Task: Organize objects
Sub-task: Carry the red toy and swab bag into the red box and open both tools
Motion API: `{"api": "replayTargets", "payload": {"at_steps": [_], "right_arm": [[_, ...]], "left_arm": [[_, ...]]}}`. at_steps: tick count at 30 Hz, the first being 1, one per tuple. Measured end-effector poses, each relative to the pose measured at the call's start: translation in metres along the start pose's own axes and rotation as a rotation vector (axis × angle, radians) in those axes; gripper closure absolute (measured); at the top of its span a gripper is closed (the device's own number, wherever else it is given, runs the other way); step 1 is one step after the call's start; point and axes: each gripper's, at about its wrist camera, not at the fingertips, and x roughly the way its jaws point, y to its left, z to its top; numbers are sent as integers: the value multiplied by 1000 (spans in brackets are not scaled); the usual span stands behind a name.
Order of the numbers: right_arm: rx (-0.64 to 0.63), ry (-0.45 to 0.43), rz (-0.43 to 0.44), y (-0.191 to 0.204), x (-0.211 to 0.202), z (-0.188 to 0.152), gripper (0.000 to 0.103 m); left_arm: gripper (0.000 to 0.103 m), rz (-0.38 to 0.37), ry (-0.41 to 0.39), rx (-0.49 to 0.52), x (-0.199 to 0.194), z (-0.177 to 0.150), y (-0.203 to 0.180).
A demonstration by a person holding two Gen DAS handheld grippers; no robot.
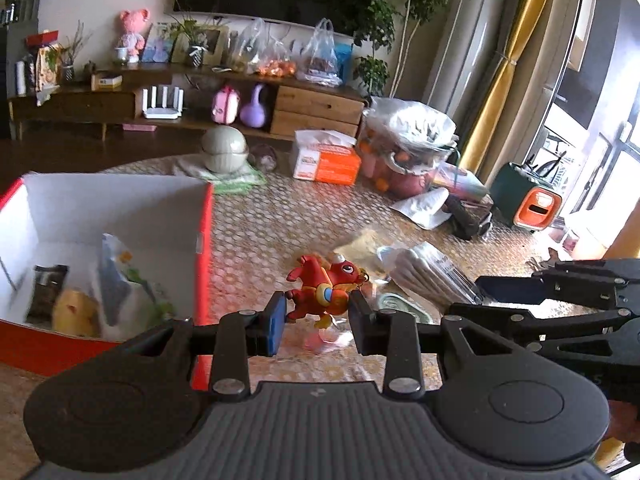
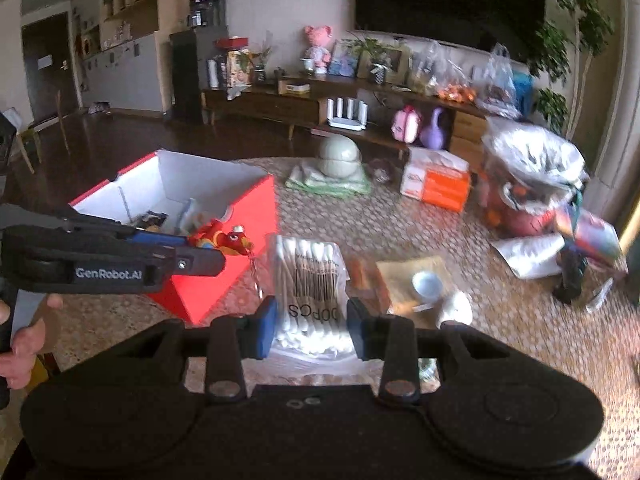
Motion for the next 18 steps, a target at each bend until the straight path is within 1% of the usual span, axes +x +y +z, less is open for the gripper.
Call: {"api": "replayTargets", "payload": {"at_steps": [8, 13, 18], "right_arm": [[-98, -15, 25, 50, 15, 29, 66], [-129, -16, 37, 72, 28, 43, 66], [-164, -1, 47, 92, 45, 55, 66]], "left_arm": [[71, 48, -42, 2, -28, 8, 38], [71, 86, -64, -2, -39, 14, 66], [71, 126, -70, 16, -46, 21, 92]]}}
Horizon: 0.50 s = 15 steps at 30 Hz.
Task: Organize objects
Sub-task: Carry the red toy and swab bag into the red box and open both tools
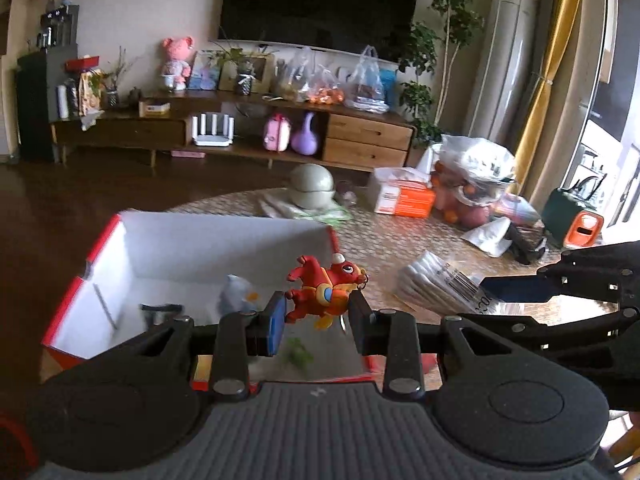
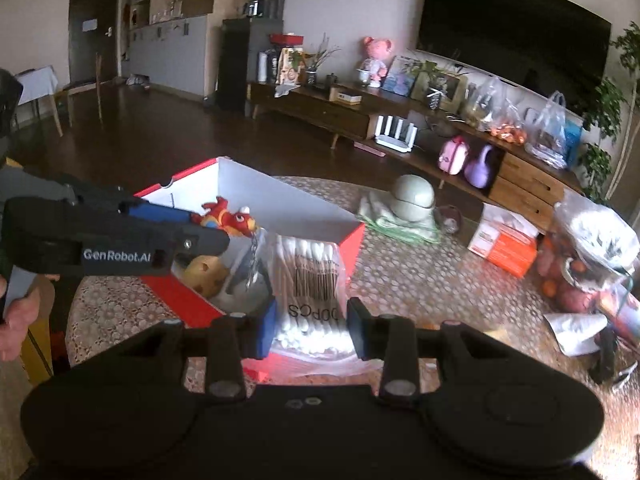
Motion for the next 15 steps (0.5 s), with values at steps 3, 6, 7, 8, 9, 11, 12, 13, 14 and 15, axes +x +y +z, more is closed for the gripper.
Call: {"api": "replayTargets", "payload": {"at_steps": [3, 6, 7, 8, 9, 11, 12, 13, 14, 15], "right_arm": [[-23, 7, -2, 11, 13, 8, 66], [-39, 15, 3, 19, 27, 17, 66], [-45, 18, 4, 23, 32, 20, 66], [-50, 21, 5, 25, 37, 23, 66], [-55, 24, 5, 28, 43, 26, 66], [-63, 32, 1, 34, 55, 31, 66], [-67, 37, -5, 37, 62, 34, 66], [-71, 41, -9, 39, 68, 35, 66], [-74, 45, -11, 41, 74, 36, 66], [-77, 52, -16, 42, 80, 38, 66]], "left_arm": [[71, 29, -3, 14, -2, 5, 17], [71, 57, -1, 19, -1, 8, 35], [71, 67, 2, 19, 0, 9, 41], [71, 75, 6, 17, 1, 10, 47], [71, 82, 11, 15, 4, 10, 53], [71, 105, 22, 14, 10, 10, 66], [71, 115, 29, 10, 14, 10, 71], [71, 124, 38, 3, 19, 10, 78], [71, 135, 46, -2, 24, 9, 83], [71, 147, 56, -6, 29, 8, 89]]}}
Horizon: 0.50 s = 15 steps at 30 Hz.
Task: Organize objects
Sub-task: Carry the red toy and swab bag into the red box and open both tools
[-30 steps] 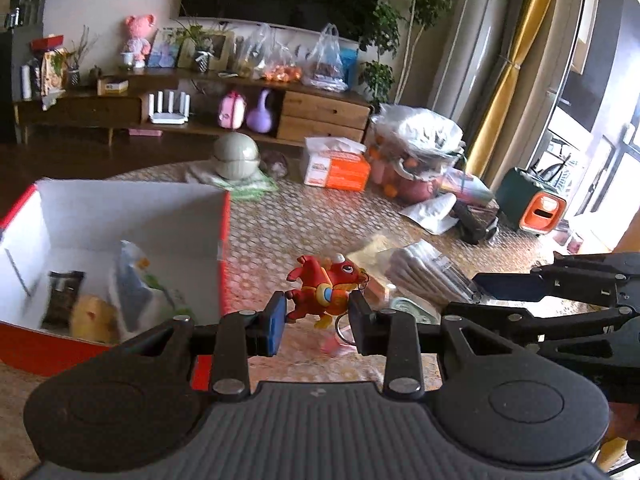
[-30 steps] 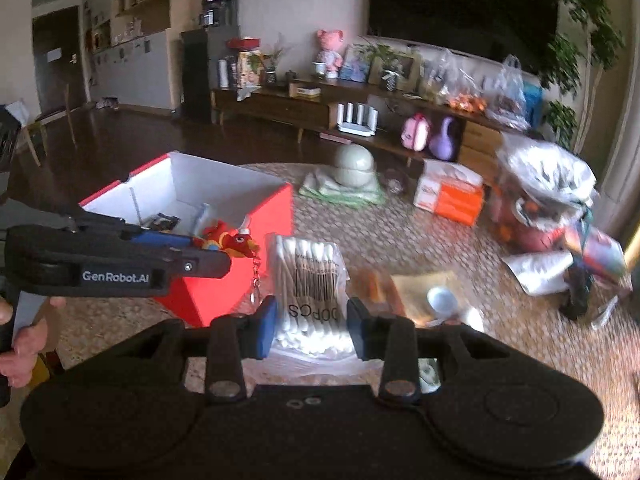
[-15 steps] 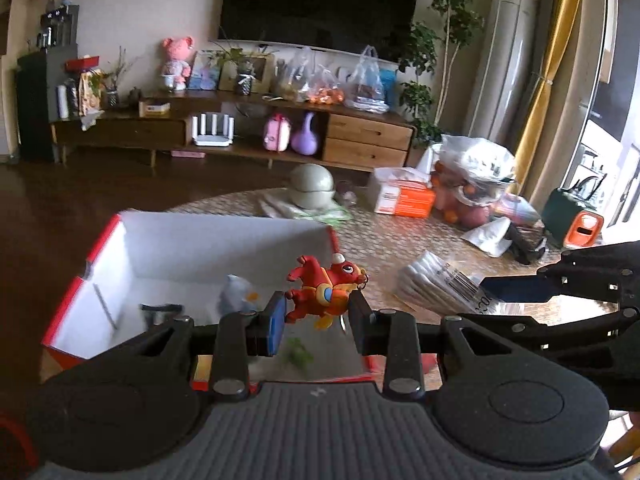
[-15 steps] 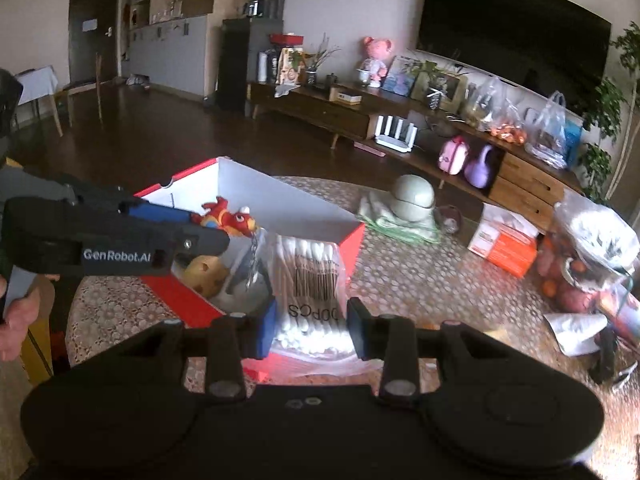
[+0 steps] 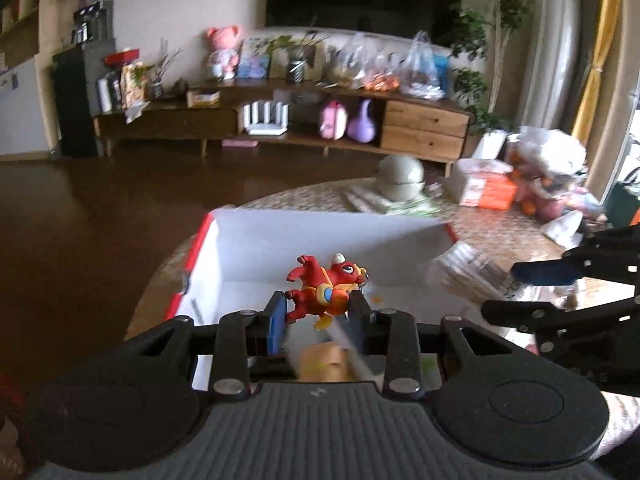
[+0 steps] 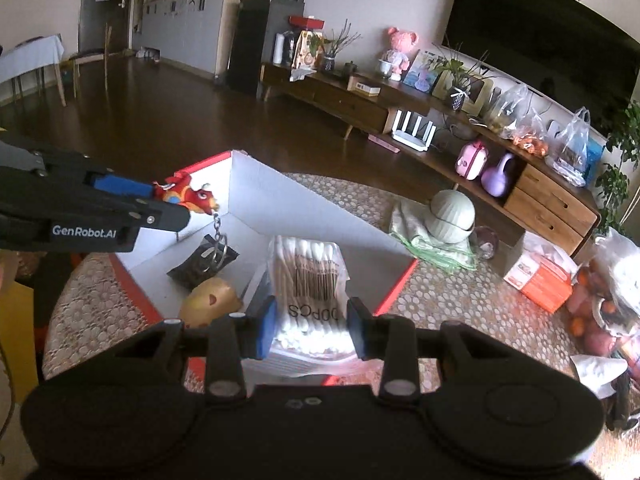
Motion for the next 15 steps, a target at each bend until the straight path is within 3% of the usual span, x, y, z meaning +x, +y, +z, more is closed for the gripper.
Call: {"api": "replayTargets", "payload": {"at_steps": [8, 15], "right_arm": [[-20, 77, -61, 7, 55, 6, 66], [-18, 135, -100, 6, 89, 7, 66]], "left_arm": [[71, 43, 69, -17, 41, -7, 21], [71, 55, 140, 25, 72, -13, 20]]}}
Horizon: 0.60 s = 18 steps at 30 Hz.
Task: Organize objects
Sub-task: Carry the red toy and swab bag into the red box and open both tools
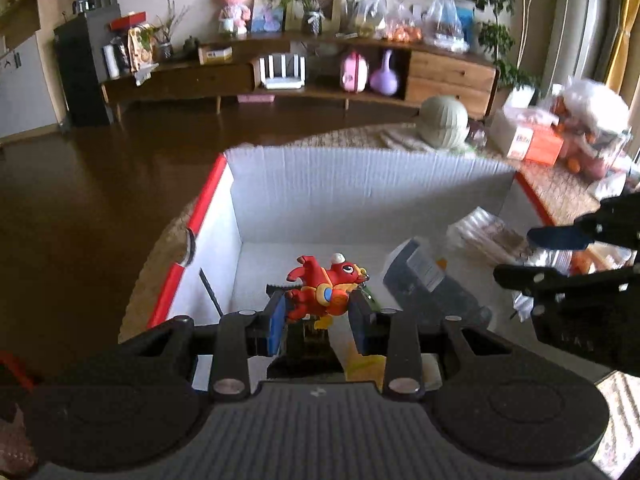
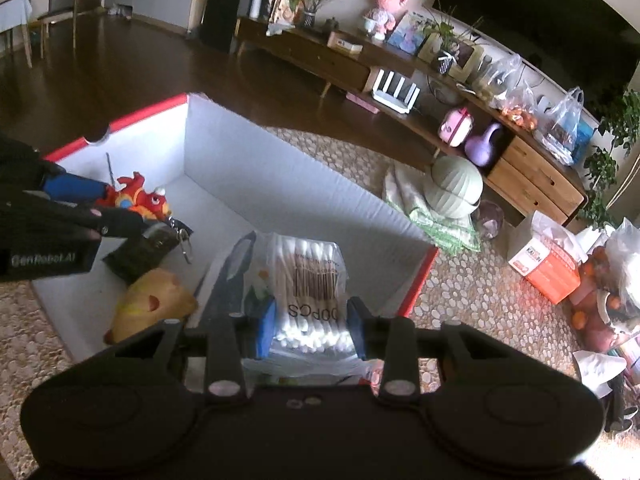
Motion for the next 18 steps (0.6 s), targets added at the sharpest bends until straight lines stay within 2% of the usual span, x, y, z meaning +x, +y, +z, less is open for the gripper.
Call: {"api": "replayTargets", "payload": {"at_steps": [11, 18], "right_arm": [[-31, 37, 7, 15, 16, -6, 64], [-15, 40, 13, 13, 16, -4, 61]], "left_arm": [[70, 22, 113, 47, 30, -3, -7], [69, 27, 140, 44, 34, -3, -7]]}}
